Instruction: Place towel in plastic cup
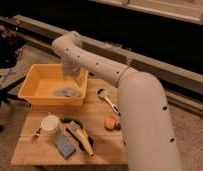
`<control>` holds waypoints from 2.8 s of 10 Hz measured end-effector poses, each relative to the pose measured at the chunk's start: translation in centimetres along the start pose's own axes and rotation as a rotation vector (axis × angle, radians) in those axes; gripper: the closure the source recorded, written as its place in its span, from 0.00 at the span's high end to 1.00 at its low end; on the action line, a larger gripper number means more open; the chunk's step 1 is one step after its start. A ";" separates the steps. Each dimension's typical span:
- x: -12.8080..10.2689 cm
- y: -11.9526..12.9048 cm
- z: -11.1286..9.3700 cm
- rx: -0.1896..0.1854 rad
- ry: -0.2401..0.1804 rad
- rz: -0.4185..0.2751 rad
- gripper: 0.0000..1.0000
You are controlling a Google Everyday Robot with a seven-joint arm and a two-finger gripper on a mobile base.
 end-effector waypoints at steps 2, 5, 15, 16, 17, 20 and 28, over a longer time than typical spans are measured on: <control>-0.2 -0.8 3.1 -0.011 -0.016 -0.036 0.65; -0.1 -1.7 5.4 -0.019 -0.034 -0.065 0.65; -1.2 -4.0 12.5 -0.037 -0.107 -0.154 0.65; -1.2 -4.1 12.9 -0.037 -0.106 -0.153 0.65; -1.2 -4.1 13.3 -0.039 -0.099 -0.155 0.65; -1.6 -4.3 15.3 -0.062 -0.087 -0.167 0.65; -1.4 -4.3 16.4 -0.119 -0.085 -0.152 0.05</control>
